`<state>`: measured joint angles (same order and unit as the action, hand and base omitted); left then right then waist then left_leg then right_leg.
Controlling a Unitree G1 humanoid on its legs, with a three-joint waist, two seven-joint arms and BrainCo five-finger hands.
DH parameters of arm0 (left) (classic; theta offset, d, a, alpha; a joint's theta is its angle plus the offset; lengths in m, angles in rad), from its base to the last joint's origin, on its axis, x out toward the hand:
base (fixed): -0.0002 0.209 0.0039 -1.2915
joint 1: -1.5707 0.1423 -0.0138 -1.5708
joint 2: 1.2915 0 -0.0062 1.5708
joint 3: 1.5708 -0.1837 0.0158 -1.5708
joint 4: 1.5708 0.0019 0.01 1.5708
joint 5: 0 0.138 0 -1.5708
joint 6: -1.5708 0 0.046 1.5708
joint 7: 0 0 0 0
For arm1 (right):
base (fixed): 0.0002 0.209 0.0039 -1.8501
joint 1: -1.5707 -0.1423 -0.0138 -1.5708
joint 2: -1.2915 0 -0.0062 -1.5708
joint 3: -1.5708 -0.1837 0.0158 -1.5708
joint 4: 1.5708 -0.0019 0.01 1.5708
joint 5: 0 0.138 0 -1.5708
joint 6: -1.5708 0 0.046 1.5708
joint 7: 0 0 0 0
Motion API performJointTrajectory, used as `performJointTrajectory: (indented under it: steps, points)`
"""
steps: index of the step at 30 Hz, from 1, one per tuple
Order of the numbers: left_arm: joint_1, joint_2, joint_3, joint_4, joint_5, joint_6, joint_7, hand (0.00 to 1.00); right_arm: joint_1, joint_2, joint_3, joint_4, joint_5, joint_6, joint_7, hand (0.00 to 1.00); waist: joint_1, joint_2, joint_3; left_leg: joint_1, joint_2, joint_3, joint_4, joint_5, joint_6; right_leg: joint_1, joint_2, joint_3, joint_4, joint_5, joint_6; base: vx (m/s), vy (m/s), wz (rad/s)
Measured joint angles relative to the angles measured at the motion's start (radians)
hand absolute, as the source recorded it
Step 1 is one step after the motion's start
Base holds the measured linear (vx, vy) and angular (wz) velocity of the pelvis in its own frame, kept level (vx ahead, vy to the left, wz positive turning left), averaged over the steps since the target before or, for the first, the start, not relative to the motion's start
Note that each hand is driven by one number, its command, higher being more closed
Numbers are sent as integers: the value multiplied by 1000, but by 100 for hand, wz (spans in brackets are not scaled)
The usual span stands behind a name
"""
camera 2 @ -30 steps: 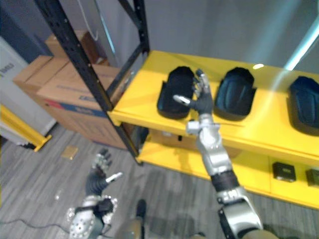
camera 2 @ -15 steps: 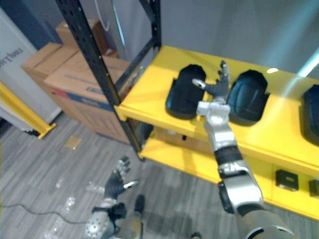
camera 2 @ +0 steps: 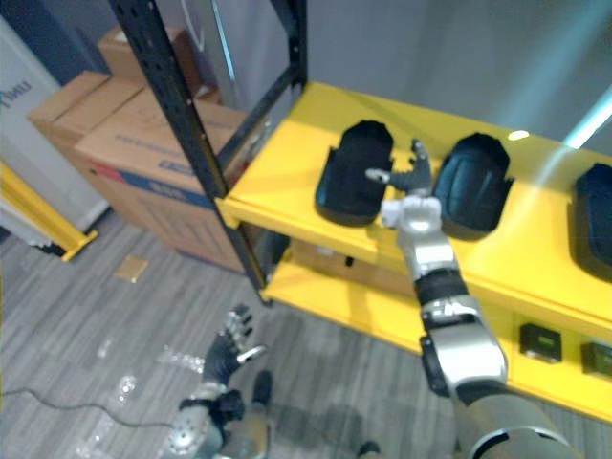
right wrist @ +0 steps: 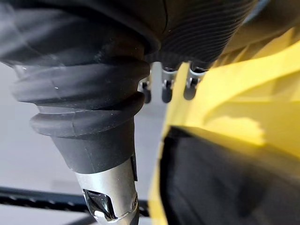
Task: Walk over and take plastic housings, then place them on the shelf
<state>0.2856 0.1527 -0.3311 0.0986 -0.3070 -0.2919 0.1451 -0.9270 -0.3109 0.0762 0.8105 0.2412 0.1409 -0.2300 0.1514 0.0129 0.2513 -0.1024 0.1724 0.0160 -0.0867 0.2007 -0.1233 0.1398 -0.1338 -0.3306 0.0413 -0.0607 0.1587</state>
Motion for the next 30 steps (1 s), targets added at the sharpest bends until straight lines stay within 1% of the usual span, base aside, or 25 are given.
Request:
performJointTrajectory:
  steps: [2,4,7,11,15,16,20,24,30]
  points:
    - [-9,0,-4,0,0,0,1,0,-14,-4,26,35,0,38,36,0,-1,1,1,1,1,2,0,0,0,0,0,1,0,0,0,0,0,0]
    - [-13,-1,-4,0,0,0,2,0,-22,-7,43,53,0,59,49,0,-1,2,1,1,1,4,0,-1,0,-1,0,1,0,0,0,0,0,0]
    - [-13,-1,-6,0,0,1,3,0,-34,-11,44,78,0,69,65,0,-1,4,5,1,0,5,0,-1,0,-1,-1,1,0,0,0,0,0,0]
    - [-21,-3,-7,0,-1,3,1,0,-76,-34,47,91,0,71,107,0,-1,17,41,8,2,15,0,-1,1,0,-3,4,2,0,0,-2,0,-5]
    - [-24,-2,-9,0,-1,8,-1,0,-85,-63,83,102,3,45,152,0,-3,14,51,9,-2,19,0,-3,3,-2,-8,4,2,0,0,-3,1,-2]
    - [-25,-1,-14,0,-1,10,-1,0,-85,-64,84,105,17,28,166,0,-3,15,52,9,-2,19,0,-3,4,-2,-8,4,2,0,0,0,0,0]
    - [-30,-1,-43,-1,-1,11,-2,0,-85,-64,85,105,49,-19,171,0,-3,19,63,8,-3,20,0,-3,4,-2,-9,4,3,0,0,0,0,0]
    - [-30,-2,-47,-1,-1,11,-2,0,-85,-64,87,105,59,-30,171,0,-3,19,63,8,-8,21,0,-1,0,-2,-14,4,3,-1,0,0,0,0]
    - [-30,-2,-47,-1,-2,11,0,0,-85,-64,124,105,59,-49,171,0,-3,20,63,9,-10,22,0,-1,0,-2,-16,3,3,-1,0,0,0,0]
